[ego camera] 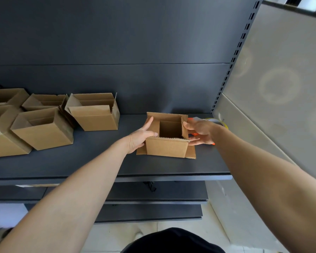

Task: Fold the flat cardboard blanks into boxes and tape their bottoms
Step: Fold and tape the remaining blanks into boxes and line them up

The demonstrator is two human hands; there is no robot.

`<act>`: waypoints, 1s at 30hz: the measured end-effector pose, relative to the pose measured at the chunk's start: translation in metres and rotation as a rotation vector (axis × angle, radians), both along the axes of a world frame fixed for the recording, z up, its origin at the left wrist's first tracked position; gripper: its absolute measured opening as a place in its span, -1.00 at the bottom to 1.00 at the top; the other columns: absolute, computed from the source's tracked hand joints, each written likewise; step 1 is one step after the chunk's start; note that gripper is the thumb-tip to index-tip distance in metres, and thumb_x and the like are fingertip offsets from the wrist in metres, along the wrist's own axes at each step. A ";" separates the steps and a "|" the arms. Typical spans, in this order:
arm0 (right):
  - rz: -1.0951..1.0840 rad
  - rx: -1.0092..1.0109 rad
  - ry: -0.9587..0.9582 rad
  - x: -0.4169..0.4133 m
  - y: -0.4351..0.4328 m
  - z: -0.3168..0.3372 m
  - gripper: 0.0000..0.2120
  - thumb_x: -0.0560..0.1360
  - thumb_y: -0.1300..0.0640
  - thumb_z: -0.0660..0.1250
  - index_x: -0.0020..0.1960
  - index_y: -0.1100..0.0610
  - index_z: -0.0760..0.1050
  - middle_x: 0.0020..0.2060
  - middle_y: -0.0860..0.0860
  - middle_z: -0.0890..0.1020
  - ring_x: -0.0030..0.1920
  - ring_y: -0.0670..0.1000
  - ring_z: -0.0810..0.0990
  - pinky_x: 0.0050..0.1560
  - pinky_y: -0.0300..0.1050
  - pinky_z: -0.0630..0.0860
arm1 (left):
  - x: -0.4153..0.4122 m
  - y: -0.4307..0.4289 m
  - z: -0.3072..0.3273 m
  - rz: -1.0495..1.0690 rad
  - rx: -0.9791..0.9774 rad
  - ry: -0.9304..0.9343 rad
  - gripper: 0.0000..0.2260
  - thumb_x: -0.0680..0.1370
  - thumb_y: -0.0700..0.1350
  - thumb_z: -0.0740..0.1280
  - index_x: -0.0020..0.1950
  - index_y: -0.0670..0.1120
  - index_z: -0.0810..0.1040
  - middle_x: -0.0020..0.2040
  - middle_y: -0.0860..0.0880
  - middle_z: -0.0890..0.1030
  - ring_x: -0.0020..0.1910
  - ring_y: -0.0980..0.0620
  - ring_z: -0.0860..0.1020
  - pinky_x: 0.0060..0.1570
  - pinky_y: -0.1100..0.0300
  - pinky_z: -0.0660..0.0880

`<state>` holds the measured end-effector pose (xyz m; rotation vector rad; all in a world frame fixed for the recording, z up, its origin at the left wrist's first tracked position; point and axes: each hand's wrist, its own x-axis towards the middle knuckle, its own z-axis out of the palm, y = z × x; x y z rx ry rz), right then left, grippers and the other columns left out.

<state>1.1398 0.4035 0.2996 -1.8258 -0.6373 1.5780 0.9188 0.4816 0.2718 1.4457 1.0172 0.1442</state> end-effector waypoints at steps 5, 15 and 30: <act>0.014 -0.009 -0.127 -0.006 0.004 -0.008 -0.63 0.55 0.08 0.32 0.35 0.05 0.41 0.20 0.09 0.58 -0.01 0.09 0.65 -0.05 0.03 0.64 | -0.001 0.002 -0.002 -0.005 -0.035 -0.042 -0.38 0.59 0.05 0.22 0.52 0.28 -0.09 0.58 0.03 -0.11 0.54 -0.11 -0.05 0.45 -0.18 -0.04; -0.012 0.002 -0.310 -0.017 0.009 -0.011 -0.64 0.57 0.15 0.29 0.36 0.13 0.40 0.11 0.11 0.56 -0.26 0.00 0.58 -0.22 -0.06 0.62 | -0.002 -0.001 0.000 -0.022 -0.035 -0.044 -0.31 0.55 0.09 0.28 0.51 0.29 -0.10 0.58 0.02 -0.08 0.54 -0.10 -0.03 0.45 -0.15 -0.03; -0.076 -0.033 0.064 -0.010 0.004 -0.001 -0.34 0.39 -0.40 0.27 0.25 0.07 0.42 0.14 0.16 0.57 0.09 0.25 0.59 0.10 0.25 0.55 | -0.001 -0.007 -0.007 0.221 0.145 -0.039 -0.39 0.48 0.16 0.36 0.47 0.20 0.19 0.50 0.09 0.21 0.46 -0.05 0.21 0.40 -0.08 0.22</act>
